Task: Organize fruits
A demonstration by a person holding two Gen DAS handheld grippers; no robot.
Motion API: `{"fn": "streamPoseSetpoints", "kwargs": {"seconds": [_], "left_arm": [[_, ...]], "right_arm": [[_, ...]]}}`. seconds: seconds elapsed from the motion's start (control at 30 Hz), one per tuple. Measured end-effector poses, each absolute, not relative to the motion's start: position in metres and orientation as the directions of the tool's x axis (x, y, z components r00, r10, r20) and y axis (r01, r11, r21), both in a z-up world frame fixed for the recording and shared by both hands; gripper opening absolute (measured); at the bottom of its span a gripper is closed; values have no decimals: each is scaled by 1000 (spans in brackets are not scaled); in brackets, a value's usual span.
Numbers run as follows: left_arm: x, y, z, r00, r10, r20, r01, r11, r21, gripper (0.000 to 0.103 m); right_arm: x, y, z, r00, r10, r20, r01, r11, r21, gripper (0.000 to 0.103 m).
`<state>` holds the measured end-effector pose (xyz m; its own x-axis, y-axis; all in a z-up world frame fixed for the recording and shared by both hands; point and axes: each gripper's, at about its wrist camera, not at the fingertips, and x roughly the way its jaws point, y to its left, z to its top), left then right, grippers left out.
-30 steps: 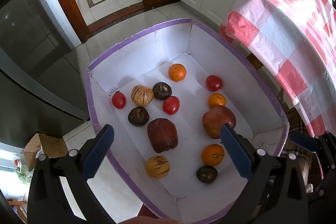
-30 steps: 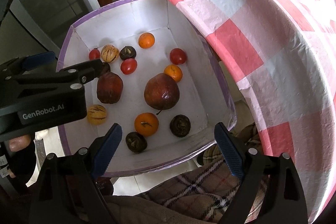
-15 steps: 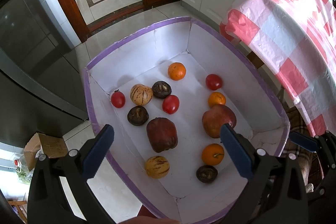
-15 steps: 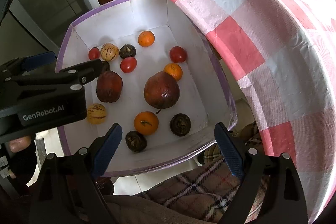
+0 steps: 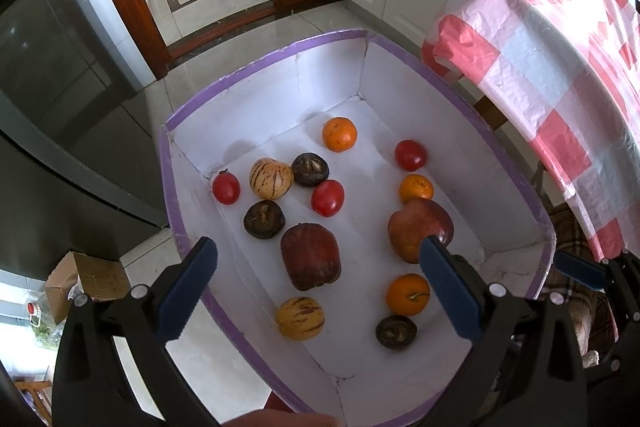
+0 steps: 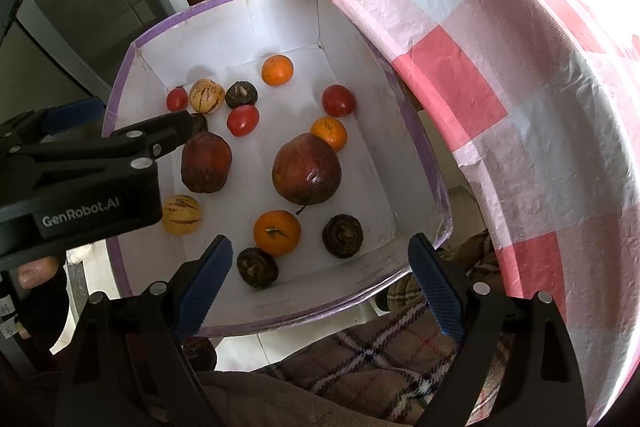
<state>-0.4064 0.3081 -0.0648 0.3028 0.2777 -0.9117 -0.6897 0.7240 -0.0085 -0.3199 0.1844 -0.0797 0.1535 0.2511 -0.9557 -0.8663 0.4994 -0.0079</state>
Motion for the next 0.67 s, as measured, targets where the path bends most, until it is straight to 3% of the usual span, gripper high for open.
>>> {"fn": "streamPoseSetpoints", "kwargs": {"seconds": [0.67], "left_arm": [[-409, 315, -70, 292, 283, -914, -693, 721, 2, 101]], "right_arm": [[-322, 183, -82, 144, 249, -958, -869, 495, -2, 87]]}}
